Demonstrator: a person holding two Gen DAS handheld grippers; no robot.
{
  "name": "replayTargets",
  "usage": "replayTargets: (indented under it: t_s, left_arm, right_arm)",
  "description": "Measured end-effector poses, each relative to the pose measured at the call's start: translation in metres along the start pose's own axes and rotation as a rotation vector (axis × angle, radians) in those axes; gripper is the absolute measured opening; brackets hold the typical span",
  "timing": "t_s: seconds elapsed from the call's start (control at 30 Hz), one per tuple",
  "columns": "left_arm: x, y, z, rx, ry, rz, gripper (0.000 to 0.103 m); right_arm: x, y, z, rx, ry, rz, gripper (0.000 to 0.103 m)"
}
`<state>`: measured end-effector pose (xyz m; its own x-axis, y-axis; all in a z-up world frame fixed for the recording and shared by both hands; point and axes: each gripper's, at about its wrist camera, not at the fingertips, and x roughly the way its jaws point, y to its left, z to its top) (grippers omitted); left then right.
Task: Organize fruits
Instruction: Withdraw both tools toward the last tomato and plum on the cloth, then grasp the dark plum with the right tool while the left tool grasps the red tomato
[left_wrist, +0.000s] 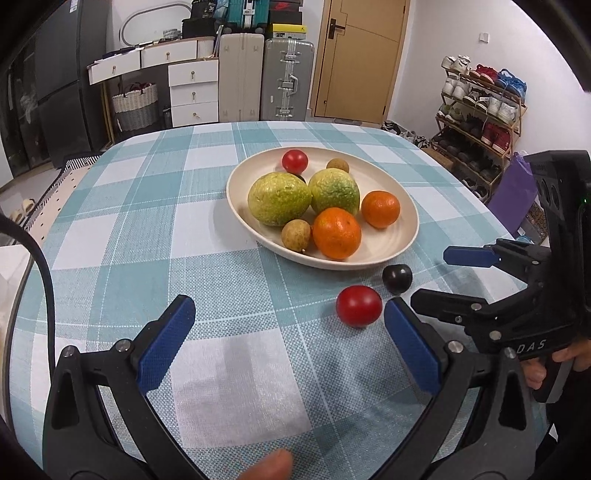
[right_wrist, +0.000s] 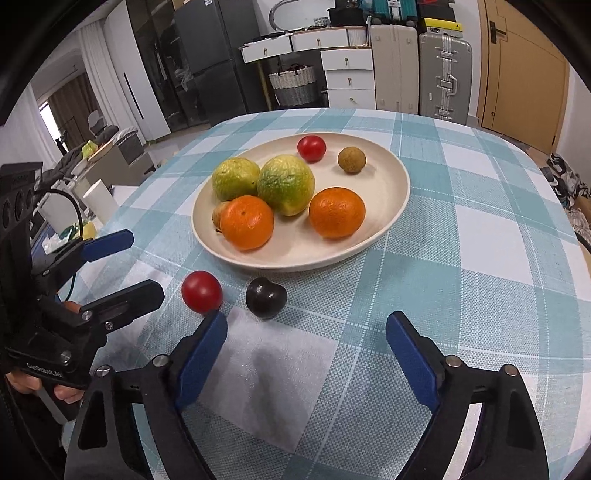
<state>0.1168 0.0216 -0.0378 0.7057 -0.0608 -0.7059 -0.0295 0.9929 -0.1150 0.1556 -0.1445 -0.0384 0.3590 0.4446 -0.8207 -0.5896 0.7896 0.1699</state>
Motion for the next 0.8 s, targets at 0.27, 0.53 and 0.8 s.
replayTargets:
  t_s: [0.27, 0.53, 0.8]
  left_arm:
    - [0.006, 0.002, 0.000, 0.003, 0.019, 0.008, 0.102]
    - [0.008, 0.003, 0.002, 0.008, 0.026, 0.007, 0.102]
    - [0.009, 0.007, 0.006, -0.002, 0.027, -0.010, 0.102]
  right_arm:
    - [0.006, 0.008, 0.001, -0.034, 0.002, 0.032, 0.074]
    - [0.009, 0.010, 0.004, -0.070, -0.003, 0.027, 0.066]
    - [0.012, 0.016, 0.006, -0.117, -0.008, 0.032, 0.054]
